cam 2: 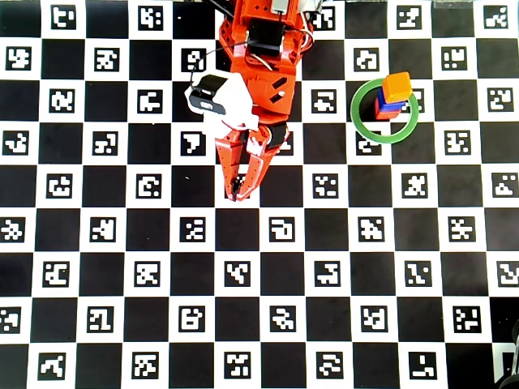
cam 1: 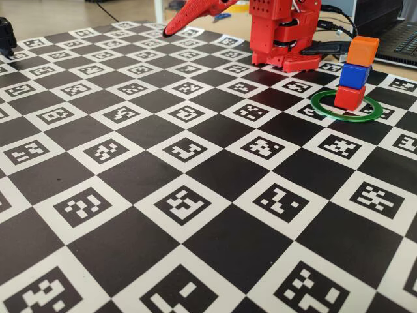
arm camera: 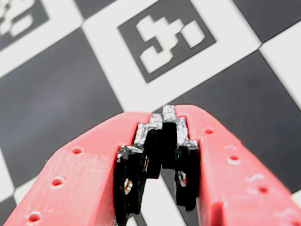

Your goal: Grab the red cube then put it in the green circle then put the blue cube on top and finally the orange cube on top

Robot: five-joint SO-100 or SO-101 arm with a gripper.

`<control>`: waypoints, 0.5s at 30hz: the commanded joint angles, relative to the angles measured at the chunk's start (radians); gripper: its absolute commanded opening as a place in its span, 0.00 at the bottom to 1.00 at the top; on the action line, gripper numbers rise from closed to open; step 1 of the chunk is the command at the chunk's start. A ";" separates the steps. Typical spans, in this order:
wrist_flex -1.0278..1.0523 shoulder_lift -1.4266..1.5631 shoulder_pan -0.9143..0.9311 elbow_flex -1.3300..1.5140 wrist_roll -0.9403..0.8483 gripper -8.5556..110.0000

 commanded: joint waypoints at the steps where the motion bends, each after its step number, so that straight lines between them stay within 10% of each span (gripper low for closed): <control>1: 0.091 0.061 -0.018 0.057 0.000 0.03; 15: 0.472 0.196 -0.089 0.057 -0.031 0.03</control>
